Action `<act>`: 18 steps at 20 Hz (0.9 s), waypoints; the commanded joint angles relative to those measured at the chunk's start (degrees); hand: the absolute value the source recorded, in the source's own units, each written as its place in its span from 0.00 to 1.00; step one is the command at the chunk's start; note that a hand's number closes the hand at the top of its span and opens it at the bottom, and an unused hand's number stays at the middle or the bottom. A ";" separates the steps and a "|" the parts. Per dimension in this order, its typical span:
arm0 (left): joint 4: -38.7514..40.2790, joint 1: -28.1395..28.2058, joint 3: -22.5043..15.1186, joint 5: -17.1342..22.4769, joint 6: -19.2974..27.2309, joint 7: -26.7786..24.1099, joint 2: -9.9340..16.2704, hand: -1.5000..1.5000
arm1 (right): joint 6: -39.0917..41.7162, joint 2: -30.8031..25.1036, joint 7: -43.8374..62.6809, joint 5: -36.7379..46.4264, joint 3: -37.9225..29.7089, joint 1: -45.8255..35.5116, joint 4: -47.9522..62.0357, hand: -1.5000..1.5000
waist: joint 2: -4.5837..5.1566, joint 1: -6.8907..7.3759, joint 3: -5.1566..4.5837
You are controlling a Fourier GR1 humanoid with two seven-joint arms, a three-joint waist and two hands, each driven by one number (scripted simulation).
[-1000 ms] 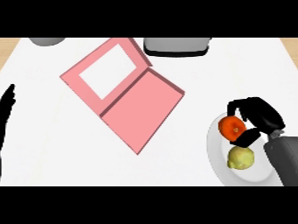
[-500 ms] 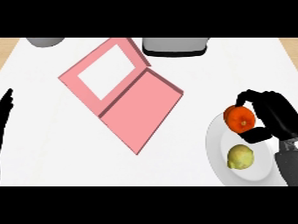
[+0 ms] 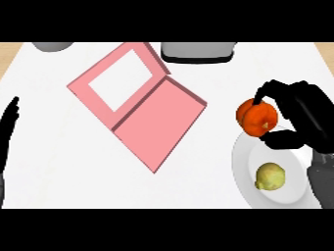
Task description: Pick the squash from the plate and place it in the cardboard box
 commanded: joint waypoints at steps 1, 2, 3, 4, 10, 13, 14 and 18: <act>1.80 0.78 -1.08 -1.25 1.24 -2.28 -1.93 0.50 | 7.24 4.47 6.77 -2.70 2.18 -8.00 -2.40 1.00 | 0.09 0.43 -0.03; -0.35 0.82 -0.84 -1.33 1.82 -0.77 -2.10 0.50 | 6.68 4.46 5.10 -4.36 -0.12 -9.51 1.50 1.00 | 0.12 0.56 0.01; 1.24 -0.67 -1.23 -1.83 1.35 -0.15 -1.68 0.50 | 7.50 8.02 9.58 -3.27 3.36 -8.52 -2.58 1.00 | 0.07 0.27 -0.01; 0.93 -0.62 -0.11 -1.20 0.72 -1.29 -0.30 0.50 | 7.09 9.69 9.94 -4.80 2.45 -10.80 -0.60 1.00 | 0.11 0.51 0.00; -1.50 -0.43 0.35 -0.22 -1.48 1.74 0.49 0.50 | 3.70 18.41 18.50 -2.85 3.96 -21.76 9.04 1.00 | 0.18 0.95 0.01; -1.21 -1.68 0.60 0.13 -2.00 2.05 0.79 0.50 | 0.95 18.58 24.94 -8.25 5.60 -27.91 14.99 1.00 | 0.21 1.32 0.01; -1.49 2.98 0.18 -0.55 -0.30 -2.29 -1.08 0.50 | -0.51 18.62 22.19 -8.12 3.63 -28.24 19.47 1.00 | 0.27 1.50 0.01; 0.16 -1.72 0.21 -0.38 -1.83 1.31 0.02 0.50 | -8.36 18.70 24.76 -13.52 9.38 -33.76 29.95 1.00 | 0.37 1.86 0.02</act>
